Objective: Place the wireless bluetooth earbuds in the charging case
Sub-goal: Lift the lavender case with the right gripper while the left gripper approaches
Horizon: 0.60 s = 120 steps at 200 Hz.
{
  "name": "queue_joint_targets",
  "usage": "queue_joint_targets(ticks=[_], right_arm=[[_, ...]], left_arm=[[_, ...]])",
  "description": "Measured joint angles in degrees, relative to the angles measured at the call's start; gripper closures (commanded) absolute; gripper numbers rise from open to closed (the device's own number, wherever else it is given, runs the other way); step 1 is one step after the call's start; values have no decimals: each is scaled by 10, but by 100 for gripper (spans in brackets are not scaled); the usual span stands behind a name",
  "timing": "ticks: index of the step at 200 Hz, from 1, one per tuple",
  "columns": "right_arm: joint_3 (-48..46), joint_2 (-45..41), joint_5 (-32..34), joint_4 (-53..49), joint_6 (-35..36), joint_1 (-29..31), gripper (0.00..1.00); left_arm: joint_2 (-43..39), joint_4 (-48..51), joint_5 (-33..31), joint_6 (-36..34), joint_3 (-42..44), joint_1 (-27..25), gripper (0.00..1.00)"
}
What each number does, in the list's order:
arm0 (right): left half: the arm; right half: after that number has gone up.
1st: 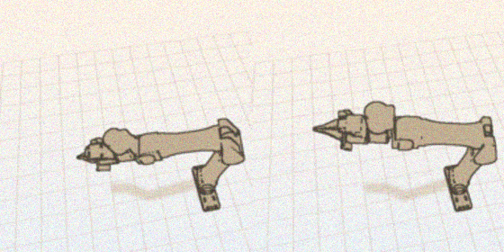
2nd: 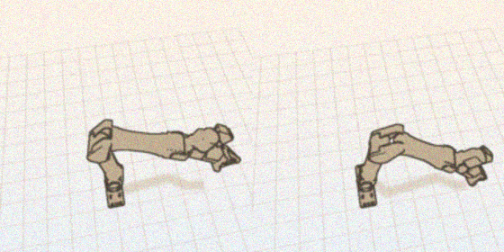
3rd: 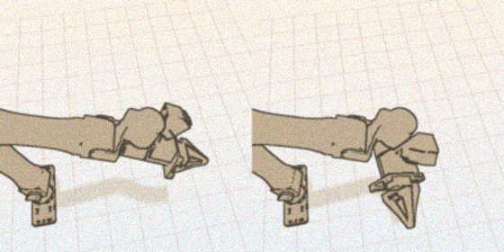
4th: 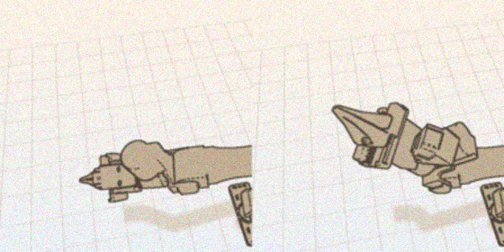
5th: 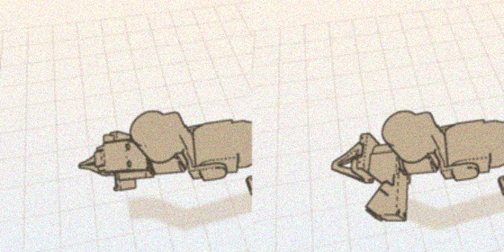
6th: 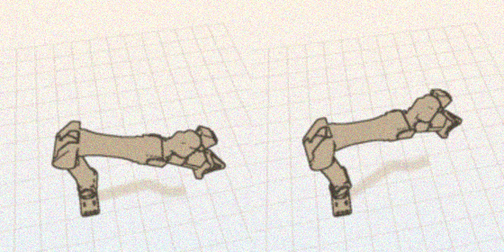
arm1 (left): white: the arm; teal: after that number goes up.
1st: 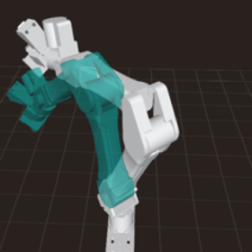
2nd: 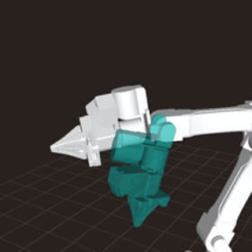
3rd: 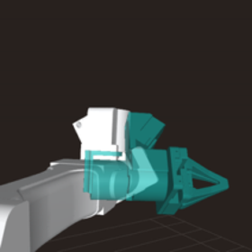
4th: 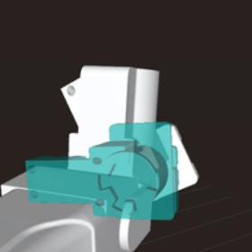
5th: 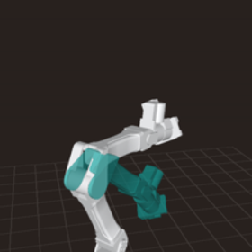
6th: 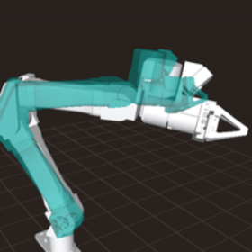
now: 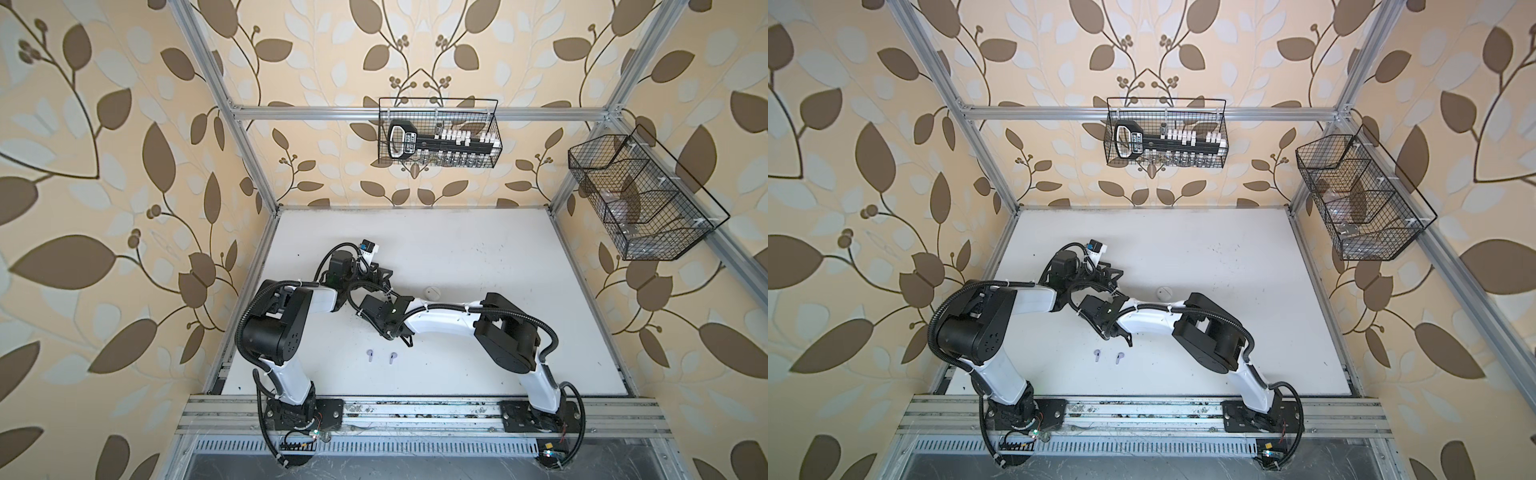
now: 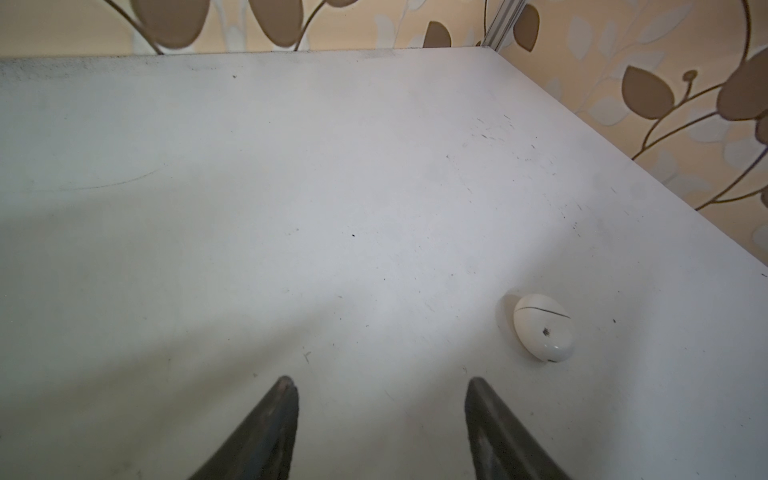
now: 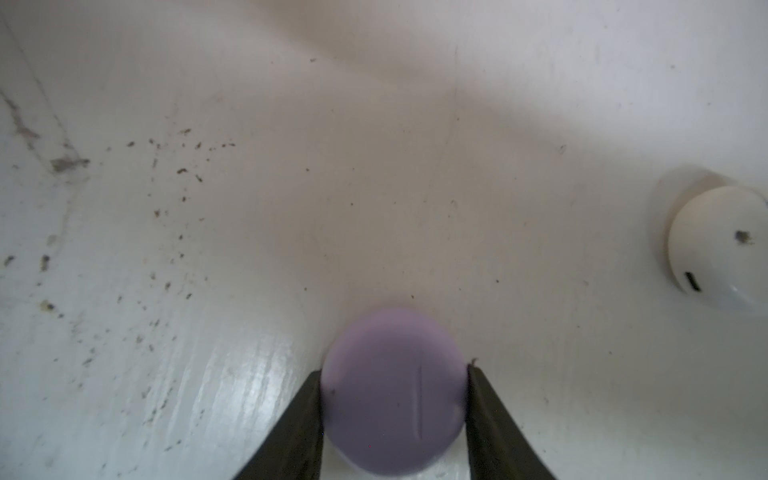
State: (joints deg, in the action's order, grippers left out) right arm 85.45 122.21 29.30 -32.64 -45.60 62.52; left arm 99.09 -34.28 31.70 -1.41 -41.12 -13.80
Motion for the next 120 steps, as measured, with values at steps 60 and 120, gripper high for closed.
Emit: queue_joint_targets(ticks=[60,120], right_arm=[[-157,-125,49,121,71,34,63],[-327,-284,145,254,159,87,63]], left_arm=[[0,102,62,-8,-46,-5,37],[-12,267,129,-72,-123,-5,48]])
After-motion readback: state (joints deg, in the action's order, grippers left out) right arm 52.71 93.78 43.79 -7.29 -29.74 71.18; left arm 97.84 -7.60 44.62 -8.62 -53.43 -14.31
